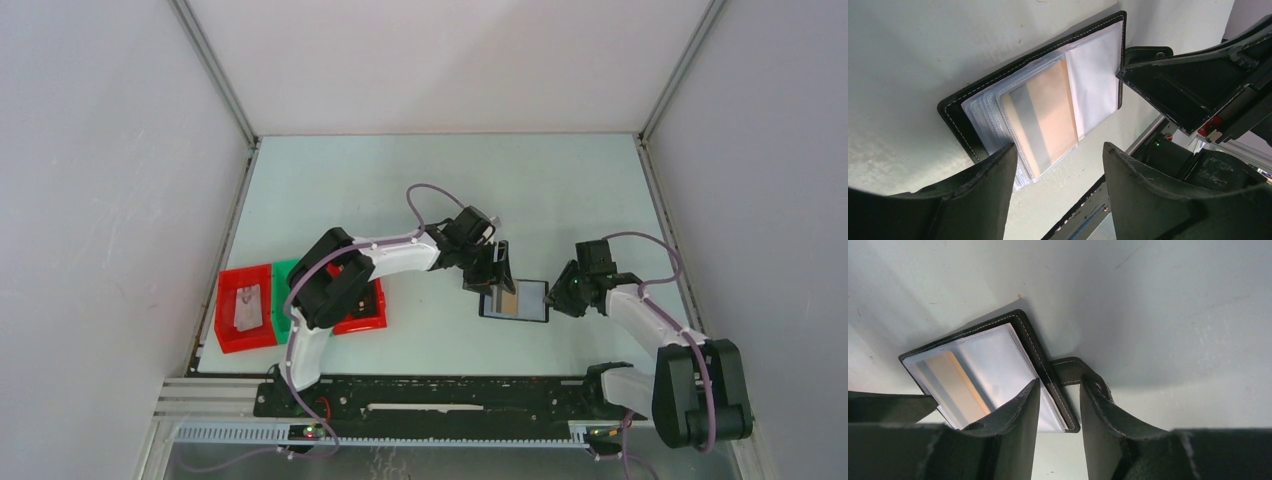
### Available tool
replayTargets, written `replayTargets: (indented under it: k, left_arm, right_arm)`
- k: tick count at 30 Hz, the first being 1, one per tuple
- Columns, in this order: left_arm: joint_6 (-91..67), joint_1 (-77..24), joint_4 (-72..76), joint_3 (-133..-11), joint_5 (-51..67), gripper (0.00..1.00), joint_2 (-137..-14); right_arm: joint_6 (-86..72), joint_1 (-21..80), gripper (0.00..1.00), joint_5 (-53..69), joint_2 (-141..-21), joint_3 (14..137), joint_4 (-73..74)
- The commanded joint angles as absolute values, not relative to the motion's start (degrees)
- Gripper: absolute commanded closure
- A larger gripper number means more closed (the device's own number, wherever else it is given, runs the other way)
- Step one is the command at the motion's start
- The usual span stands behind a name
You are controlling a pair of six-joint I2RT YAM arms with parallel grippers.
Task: Take the credit cards out of the card holder
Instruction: Remove the credit card from the card holder.
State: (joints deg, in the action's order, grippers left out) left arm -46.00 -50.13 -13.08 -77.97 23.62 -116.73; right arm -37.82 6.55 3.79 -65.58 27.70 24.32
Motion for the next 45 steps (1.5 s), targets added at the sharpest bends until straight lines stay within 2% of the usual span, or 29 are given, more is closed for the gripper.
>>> replayTargets:
  k: [1,10,45]
  left_arm:
    - [-43.8,-50.3,-16.9,-80.3,23.3,0.31,-119.4]
    - [-45.4,-50.3,-13.7,-80.3,25.5,0.31,-119.1]
    - [-50.5,-50.1,-3.4,-78.9,31.5,0.31,-116.0]
  right_arm:
    - [-38.6,6.2,0.56,3.4,-69.6,28.8,23.1]
    - [-38.8,6.2,0.59,6.2,-71.5,28.6,20.6]
    - [-38.9,6.5,0.59,6.9,-69.9,27.5,20.3]
